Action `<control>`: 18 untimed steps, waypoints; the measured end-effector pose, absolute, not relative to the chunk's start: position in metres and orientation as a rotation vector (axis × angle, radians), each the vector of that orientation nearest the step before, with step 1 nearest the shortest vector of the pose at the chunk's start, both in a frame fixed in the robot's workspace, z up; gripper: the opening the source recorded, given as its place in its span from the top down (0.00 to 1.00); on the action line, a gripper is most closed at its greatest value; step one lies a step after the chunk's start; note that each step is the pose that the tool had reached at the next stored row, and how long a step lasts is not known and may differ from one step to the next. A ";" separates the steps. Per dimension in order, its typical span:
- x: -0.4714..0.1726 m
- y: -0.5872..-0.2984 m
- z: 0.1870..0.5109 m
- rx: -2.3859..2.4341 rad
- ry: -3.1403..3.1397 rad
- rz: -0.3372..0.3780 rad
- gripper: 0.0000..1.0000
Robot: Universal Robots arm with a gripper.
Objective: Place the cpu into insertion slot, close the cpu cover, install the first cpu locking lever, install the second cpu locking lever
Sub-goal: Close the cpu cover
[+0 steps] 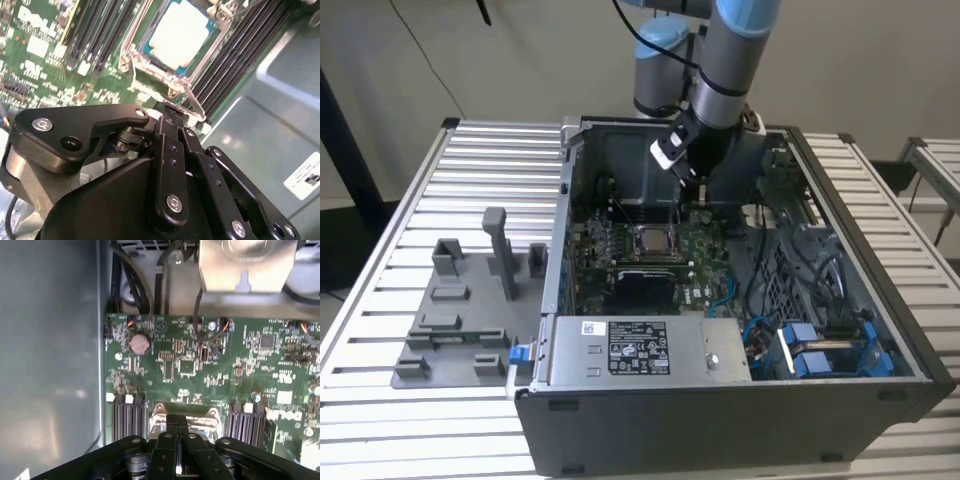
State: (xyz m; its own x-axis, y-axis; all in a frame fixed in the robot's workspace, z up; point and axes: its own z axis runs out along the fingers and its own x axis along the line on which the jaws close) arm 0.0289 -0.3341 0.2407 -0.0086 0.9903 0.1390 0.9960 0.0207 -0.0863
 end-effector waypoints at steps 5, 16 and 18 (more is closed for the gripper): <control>0.015 -0.333 0.241 -2.094 -2.126 -0.059 0.89; -0.010 -0.331 0.241 -2.095 -2.128 -0.063 0.89; -0.014 -0.329 0.241 -2.096 -2.128 -0.064 0.89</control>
State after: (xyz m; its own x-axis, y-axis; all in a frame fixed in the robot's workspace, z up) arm -0.0135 -0.3291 0.2407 -0.0098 0.9903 0.1389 0.9968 0.0207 -0.0773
